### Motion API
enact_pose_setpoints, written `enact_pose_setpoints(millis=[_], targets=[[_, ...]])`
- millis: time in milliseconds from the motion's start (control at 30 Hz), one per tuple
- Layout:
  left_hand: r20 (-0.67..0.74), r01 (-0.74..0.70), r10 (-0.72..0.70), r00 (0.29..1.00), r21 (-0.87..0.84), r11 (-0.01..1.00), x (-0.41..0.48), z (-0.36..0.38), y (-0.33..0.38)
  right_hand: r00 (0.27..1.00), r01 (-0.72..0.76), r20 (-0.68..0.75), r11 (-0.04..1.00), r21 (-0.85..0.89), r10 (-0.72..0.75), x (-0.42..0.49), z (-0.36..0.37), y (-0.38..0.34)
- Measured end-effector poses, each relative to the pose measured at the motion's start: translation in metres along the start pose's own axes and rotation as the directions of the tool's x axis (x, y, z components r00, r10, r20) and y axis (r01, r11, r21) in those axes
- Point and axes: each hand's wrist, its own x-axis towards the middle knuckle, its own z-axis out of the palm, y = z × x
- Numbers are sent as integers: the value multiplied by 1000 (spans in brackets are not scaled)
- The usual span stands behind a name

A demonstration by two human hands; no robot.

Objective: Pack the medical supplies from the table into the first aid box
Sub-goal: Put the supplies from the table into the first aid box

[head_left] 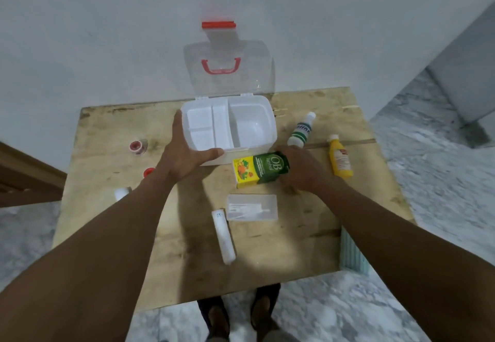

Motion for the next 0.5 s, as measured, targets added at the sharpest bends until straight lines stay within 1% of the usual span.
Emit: enact_pose_setpoints(millis=[233,367,500], targets=[[16,18,-18,1000,8,1000,-1,-1,4,999,50,-12,999,-4,-51,-2,-15,-4],[33,26,-25,999,-9,1000,-4,-2,11,998,65,-5,997,35,-64,-21,-39,-9],[39,4,-3,999,-25,1000,-6,0,12,999,51,-2,995,80,-52,-39,-68,-14]])
